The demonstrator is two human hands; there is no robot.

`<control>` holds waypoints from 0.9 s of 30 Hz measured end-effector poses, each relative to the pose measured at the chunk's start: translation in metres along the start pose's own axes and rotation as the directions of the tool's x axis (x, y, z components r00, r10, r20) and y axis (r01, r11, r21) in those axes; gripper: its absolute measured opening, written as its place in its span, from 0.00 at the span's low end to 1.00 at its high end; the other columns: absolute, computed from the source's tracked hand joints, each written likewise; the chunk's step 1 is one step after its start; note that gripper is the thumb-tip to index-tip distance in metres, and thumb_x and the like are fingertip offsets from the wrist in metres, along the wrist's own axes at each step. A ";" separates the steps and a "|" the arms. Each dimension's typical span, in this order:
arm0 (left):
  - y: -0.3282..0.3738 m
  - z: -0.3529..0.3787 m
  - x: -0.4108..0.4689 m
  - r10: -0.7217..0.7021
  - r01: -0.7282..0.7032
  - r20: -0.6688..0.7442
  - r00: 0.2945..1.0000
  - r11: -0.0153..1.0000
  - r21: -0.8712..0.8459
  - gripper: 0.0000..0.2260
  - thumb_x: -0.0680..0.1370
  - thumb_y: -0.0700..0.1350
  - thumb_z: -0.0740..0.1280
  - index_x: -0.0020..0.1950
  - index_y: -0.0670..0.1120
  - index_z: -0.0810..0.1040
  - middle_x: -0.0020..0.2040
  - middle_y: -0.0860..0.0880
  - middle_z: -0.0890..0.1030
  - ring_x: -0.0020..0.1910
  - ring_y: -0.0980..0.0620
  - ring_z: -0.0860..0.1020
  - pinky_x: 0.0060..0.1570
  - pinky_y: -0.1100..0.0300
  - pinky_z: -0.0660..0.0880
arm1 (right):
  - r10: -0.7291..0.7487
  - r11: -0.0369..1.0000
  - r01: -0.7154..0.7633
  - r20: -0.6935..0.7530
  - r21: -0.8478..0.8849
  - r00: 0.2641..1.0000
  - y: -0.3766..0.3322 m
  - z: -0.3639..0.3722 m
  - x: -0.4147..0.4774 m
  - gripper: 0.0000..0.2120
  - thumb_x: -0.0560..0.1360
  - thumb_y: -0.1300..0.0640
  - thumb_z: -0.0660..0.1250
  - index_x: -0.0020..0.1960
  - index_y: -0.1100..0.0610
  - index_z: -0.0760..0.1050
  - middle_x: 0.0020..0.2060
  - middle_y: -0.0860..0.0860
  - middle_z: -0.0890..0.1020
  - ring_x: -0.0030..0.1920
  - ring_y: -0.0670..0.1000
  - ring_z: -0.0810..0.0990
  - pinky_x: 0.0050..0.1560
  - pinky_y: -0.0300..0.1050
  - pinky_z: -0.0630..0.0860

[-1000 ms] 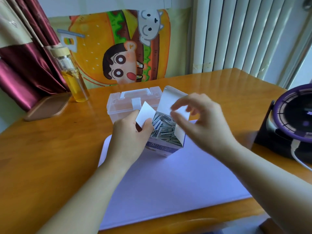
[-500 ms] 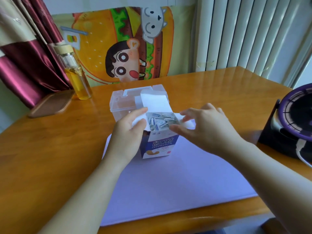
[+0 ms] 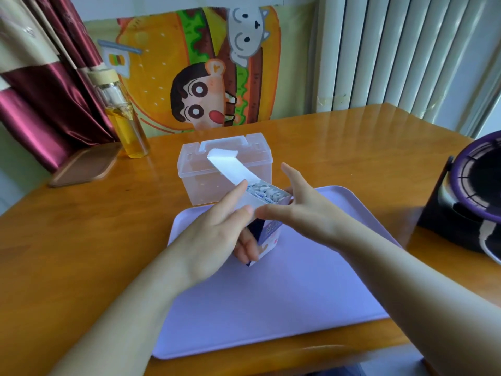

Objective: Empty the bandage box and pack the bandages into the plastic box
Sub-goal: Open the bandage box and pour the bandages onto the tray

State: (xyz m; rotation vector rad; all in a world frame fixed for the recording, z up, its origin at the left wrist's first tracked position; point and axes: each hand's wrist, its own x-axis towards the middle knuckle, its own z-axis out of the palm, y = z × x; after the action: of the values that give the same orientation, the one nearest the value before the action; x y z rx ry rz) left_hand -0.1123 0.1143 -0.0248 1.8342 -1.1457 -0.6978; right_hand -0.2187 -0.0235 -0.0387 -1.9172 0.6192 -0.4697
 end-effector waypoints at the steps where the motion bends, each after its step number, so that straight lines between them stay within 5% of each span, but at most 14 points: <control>1: 0.003 -0.005 -0.002 -0.007 0.004 0.016 1.000 0.986 0.169 0.22 0.81 0.50 0.54 0.75 0.61 0.56 0.28 0.51 0.80 0.27 0.56 0.76 0.40 0.64 0.70 | -0.008 1.000 0.008 -0.003 0.000 1.000 -0.002 0.004 0.001 0.42 0.69 0.52 0.73 0.74 0.44 0.51 0.51 0.40 0.75 0.51 0.40 0.76 0.45 0.34 0.74; 5: 0.019 -0.022 0.002 0.091 -0.037 -0.106 0.990 0.902 0.429 0.16 0.80 0.49 0.59 0.68 0.56 0.71 0.28 0.54 0.78 0.28 0.68 0.75 0.28 0.74 0.64 | -0.054 0.993 0.055 0.008 -0.107 0.998 0.000 0.017 0.003 0.51 0.61 0.47 0.73 0.75 0.44 0.47 0.65 0.48 0.68 0.64 0.48 0.69 0.59 0.44 0.72; 8: 0.020 -0.030 0.011 0.275 -0.192 -0.162 0.948 0.896 0.400 0.21 0.76 0.54 0.65 0.69 0.59 0.69 0.42 0.58 0.77 0.44 0.70 0.75 0.48 0.74 0.69 | -0.103 0.975 0.108 0.038 -0.193 0.994 -0.001 0.018 -0.004 0.49 0.65 0.53 0.73 0.76 0.46 0.47 0.62 0.47 0.65 0.65 0.47 0.65 0.60 0.41 0.68; 10: 0.009 -0.029 0.018 0.253 -0.219 -0.038 0.967 0.893 0.393 0.31 0.69 0.64 0.66 0.71 0.64 0.61 0.58 0.64 0.73 0.61 0.67 0.70 0.65 0.61 0.66 | -0.111 0.975 0.120 0.056 -0.187 0.992 0.000 0.014 -0.007 0.49 0.65 0.55 0.73 0.76 0.46 0.46 0.63 0.47 0.65 0.63 0.47 0.67 0.58 0.41 0.70; 12: -0.003 -0.024 0.022 0.166 -0.182 0.074 0.983 0.908 0.378 0.42 0.63 0.71 0.67 0.73 0.67 0.53 0.70 0.64 0.64 0.69 0.66 0.62 0.70 0.57 0.62 | -0.119 0.976 0.129 0.065 -0.176 0.991 0.003 0.010 -0.009 0.51 0.64 0.55 0.74 0.76 0.45 0.46 0.63 0.48 0.67 0.62 0.48 0.69 0.56 0.41 0.72; 18: -0.021 -0.003 0.020 0.148 -0.159 0.128 0.981 0.984 0.079 0.50 0.64 0.56 0.74 0.77 0.58 0.46 0.68 0.66 0.61 0.59 0.81 0.61 0.52 0.83 0.63 | -0.146 0.989 0.141 0.107 0.047 0.984 0.022 -0.003 -0.016 0.49 0.66 0.64 0.75 0.75 0.44 0.50 0.57 0.42 0.70 0.61 0.38 0.71 0.46 0.38 0.79; 21: -0.021 0.003 0.020 0.151 -0.157 0.151 0.977 0.987 0.028 0.49 0.66 0.48 0.75 0.77 0.55 0.45 0.63 0.71 0.64 0.54 0.84 0.65 0.48 0.82 0.66 | -0.174 0.980 0.159 0.135 0.116 0.975 0.027 -0.004 -0.021 0.50 0.64 0.63 0.75 0.73 0.41 0.49 0.63 0.45 0.70 0.66 0.45 0.69 0.45 0.39 0.78; 27: -0.015 -0.001 0.008 0.182 -0.199 0.150 0.972 0.974 0.105 0.55 0.62 0.58 0.76 0.74 0.66 0.38 0.71 0.63 0.65 0.66 0.69 0.67 0.63 0.72 0.67 | -0.297 0.948 0.269 0.174 0.171 0.939 0.025 -0.008 -0.031 0.48 0.64 0.60 0.74 0.73 0.40 0.49 0.63 0.42 0.70 0.68 0.42 0.67 0.59 0.43 0.76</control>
State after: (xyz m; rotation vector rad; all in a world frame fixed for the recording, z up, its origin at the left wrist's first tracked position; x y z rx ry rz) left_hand -0.1019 0.1112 -0.0372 1.7646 -1.4628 -0.6660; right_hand -0.2534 -0.0194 -0.0601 -1.8915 0.1718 -0.4832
